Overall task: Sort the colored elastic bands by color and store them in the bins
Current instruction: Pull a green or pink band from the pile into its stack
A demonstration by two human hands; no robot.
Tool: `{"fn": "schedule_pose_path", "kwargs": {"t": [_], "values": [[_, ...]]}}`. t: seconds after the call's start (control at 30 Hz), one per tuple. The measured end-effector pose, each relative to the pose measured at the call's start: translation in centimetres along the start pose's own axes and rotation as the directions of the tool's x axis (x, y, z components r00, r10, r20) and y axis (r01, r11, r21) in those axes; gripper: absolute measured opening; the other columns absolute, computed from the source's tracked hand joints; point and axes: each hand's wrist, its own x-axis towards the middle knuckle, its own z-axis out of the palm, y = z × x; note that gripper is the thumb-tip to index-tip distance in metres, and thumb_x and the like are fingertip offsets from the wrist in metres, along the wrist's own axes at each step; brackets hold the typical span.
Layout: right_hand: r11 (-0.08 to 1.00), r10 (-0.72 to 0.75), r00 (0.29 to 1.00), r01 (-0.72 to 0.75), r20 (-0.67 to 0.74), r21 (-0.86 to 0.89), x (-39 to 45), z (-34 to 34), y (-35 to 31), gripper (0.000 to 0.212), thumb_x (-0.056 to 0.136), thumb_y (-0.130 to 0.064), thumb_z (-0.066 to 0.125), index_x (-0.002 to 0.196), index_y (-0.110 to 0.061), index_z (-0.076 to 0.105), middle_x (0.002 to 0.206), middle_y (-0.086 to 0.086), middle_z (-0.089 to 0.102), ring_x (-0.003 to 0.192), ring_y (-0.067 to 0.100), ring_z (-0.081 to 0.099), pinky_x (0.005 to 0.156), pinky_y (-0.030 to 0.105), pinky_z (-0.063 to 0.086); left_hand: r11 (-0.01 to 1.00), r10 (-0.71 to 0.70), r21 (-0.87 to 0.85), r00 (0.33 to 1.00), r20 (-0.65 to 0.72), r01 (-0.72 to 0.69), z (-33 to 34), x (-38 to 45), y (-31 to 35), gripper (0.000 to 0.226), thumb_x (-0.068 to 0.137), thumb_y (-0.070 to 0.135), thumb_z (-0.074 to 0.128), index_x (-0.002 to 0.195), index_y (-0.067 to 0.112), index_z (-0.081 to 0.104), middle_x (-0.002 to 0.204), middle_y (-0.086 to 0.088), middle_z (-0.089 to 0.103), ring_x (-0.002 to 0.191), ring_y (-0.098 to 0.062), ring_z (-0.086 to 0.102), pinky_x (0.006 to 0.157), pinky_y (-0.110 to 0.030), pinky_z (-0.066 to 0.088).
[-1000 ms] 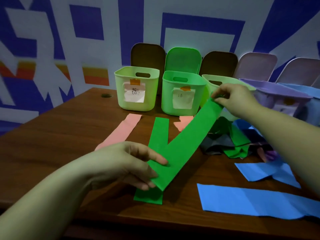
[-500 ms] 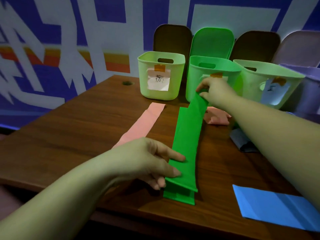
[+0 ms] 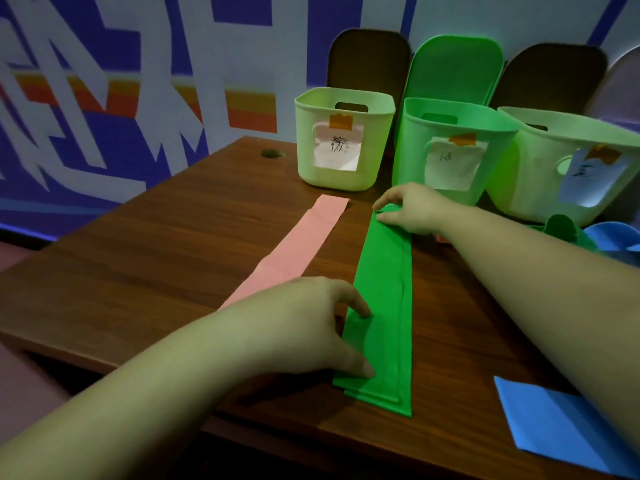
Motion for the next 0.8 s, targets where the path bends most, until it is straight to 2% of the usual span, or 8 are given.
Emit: {"fn": "schedule_pose_path", "kwargs": {"t": [0.13,0.27,0.37,0.43,0.53,0.67,0.73,0.8], "values": [[0.987,0.008,0.994,0.009,-0.106,0.160,-0.6,-2.2,0.8,0.021,0.091,-0.021,0.059,0.111,-0.020,0.065,0.127,0.002,0.058,0.114,0.019,0.053,0.088,0.027,0.040,0.996,0.010,-0.084,0.999,-0.048,-0.014,-1.4,0.9,0.5,0.044,0.077,0.044,0.070,0.119,0.039,0.057,0.085,0.018,0.049,0.076,0.000,0.051,0.064,-0.012,0.043],[0.998,0.019,0.996,-0.013,-0.086,0.069,-1.6,-5.0,2.6,0.018,0.090,-0.018,0.060,0.108,-0.016,0.064,0.115,0.004,0.062,0.095,0.012,0.052,0.079,0.026,0.042,0.985,0.045,-0.155,0.984,-0.175,-0.072,-2.1,4.5,2.1,0.039,0.083,0.038,0.067,0.120,0.030,0.058,0.114,0.006,0.058,0.100,-0.010,0.057,0.085,-0.026,0.049],[0.998,0.066,0.998,-0.066,-0.019,-0.009,-2.5,-6.1,4.0,0.018,0.089,-0.018,0.062,0.107,-0.015,0.064,0.111,0.003,0.063,0.091,0.011,0.052,0.077,0.024,0.040,0.990,0.042,-0.120,0.972,-0.231,-0.071,-2.0,7.7,3.9,0.044,0.086,0.035,0.065,0.128,0.023,0.056,0.134,-0.003,0.053,0.116,-0.020,0.054,0.097,-0.034,0.047],[0.992,0.114,0.991,-0.111,0.066,-0.053,-3.1,-6.4,5.0,0.021,0.088,-0.022,0.063,0.108,-0.016,0.063,0.112,0.004,0.063,0.090,0.013,0.055,0.073,0.023,0.043,0.996,0.039,-0.067,0.971,-0.235,-0.057,-1.7,9.7,5.1,0.045,0.089,0.033,0.062,0.131,0.018,0.054,0.136,-0.005,0.052,0.120,-0.022,0.051,0.100,-0.031,0.043],[0.980,0.154,0.976,-0.131,0.156,-0.149,-3.6,-6.4,6.7,0.037,0.086,-0.032,0.066,0.119,-0.016,0.061,0.121,0.006,0.061,0.102,0.019,0.058,0.085,0.028,0.045,1.000,0.006,0.014,0.961,-0.277,-0.002,-1.2,12.7,6.6,0.048,0.088,0.039,0.060,0.129,0.015,0.056,0.132,-0.008,0.054,0.116,-0.026,0.053,0.097,-0.034,0.045],[0.966,0.203,0.971,-0.177,0.128,-0.188,-3.5,-6.5,8.2,0.046,0.090,-0.035,0.060,0.129,-0.011,0.054,0.129,0.008,0.058,0.113,0.023,0.055,0.093,0.030,0.042,0.997,-0.012,0.074,0.946,-0.325,0.039,-0.2,15.8,7.6,0.070,0.076,0.061,0.063,0.127,0.014,0.056,0.130,-0.008,0.055,0.115,-0.026,0.053,0.095,-0.032,0.044],[0.957,0.237,0.967,-0.216,0.093,-0.196,-3.1,-6.3,8.7,0.041,0.092,-0.034,0.057,0.123,-0.006,0.057,0.121,0.012,0.061,0.109,0.027,0.057,0.090,0.032,0.045,0.993,0.001,0.109,0.937,-0.349,0.040,0.1,16.8,7.9,0.069,0.074,0.064,0.063,0.122,0.014,0.060,0.128,-0.009,0.057,0.115,-0.026,0.053,0.094,-0.032,0.044],[0.952,0.272,0.959,-0.255,0.084,-0.171,-2.6,-5.9,9.1,0.035,0.093,-0.036,0.054,0.104,-0.004,0.063,0.097,0.013,0.065,0.094,0.029,0.059,0.074,0.031,0.046,0.994,0.006,0.105,0.932,-0.363,0.034,0.3,17.6,8.0,0.063,0.074,0.060,0.066,0.117,0.014,0.064,0.124,-0.009,0.060,0.112,-0.026,0.055,0.094,-0.034,0.046]]}}
